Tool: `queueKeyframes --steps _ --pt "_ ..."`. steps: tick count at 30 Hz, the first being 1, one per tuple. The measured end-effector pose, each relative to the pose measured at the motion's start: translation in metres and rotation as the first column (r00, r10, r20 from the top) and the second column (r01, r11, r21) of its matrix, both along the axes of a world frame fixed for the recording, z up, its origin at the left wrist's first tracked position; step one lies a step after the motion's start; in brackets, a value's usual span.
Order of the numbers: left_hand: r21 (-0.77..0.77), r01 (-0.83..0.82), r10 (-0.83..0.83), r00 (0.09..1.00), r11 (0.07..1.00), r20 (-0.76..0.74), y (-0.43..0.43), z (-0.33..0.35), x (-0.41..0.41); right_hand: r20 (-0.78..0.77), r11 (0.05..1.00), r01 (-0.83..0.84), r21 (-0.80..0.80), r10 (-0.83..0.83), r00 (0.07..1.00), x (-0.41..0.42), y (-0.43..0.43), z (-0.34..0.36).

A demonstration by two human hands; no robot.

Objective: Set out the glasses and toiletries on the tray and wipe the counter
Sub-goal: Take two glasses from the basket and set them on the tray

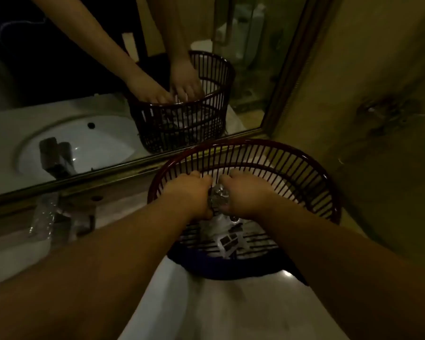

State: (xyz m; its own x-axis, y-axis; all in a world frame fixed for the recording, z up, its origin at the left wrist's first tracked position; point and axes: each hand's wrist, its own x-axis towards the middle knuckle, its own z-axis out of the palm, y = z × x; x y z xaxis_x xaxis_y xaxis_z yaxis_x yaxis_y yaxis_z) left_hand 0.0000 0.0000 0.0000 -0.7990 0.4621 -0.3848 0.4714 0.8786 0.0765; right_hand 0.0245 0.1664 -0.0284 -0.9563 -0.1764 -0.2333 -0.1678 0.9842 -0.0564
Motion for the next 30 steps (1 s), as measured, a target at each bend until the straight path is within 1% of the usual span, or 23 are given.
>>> queueKeyframes --steps 1,4,6,11,13,16,21,26,30 --pt "-0.04 -0.025 0.027 0.998 0.999 0.059 0.005 -0.007 -0.006 0.059 1.0 -0.013 0.007 0.013 0.998 -0.009 0.001 -0.008" --pt "-0.116 -0.059 0.078 0.983 0.991 0.167 0.017 -0.023 -0.016 0.198 0.999 -0.012 0.036 0.005 0.98 -0.027 0.003 -0.029" --pt "-0.169 -0.045 0.082 0.973 0.985 0.216 0.023 -0.032 -0.021 0.25 1.0 0.0 0.01 -0.002 0.968 -0.037 0.004 -0.043" --pt "-0.257 -0.016 0.089 0.958 0.966 0.274 0.031 -0.047 -0.029 0.221 0.999 0.023 -0.034 -0.015 0.975 -0.043 0.008 -0.054" --pt "-0.252 -0.011 0.079 0.962 0.968 0.261 0.032 -0.051 -0.031 0.204 0.999 0.018 -0.044 -0.009 0.979 -0.043 0.009 -0.052" --pt "-0.223 -0.004 0.055 0.973 0.975 0.225 0.034 -0.052 -0.032 0.189 1.0 0.006 -0.016 -0.002 0.982 -0.039 0.011 -0.045" --pt "-0.218 0.007 0.029 0.986 0.976 0.162 0.035 -0.047 -0.029 0.166 0.999 0.037 -0.018 -0.033 0.986 -0.028 0.02 -0.032" --pt "-0.163 0.003 0.007 0.998 0.987 0.064 0.034 -0.011 -0.02 0.079 0.994 0.081 -0.069 -0.075 0.994 -0.011 0.034 -0.001" --pt "-0.038 -0.035 0.034 0.999 0.999 -0.013 0.029 0.031 -0.015 0.007 0.991 0.121 -0.055 -0.12 0.993 0.002 0.043 0.037"
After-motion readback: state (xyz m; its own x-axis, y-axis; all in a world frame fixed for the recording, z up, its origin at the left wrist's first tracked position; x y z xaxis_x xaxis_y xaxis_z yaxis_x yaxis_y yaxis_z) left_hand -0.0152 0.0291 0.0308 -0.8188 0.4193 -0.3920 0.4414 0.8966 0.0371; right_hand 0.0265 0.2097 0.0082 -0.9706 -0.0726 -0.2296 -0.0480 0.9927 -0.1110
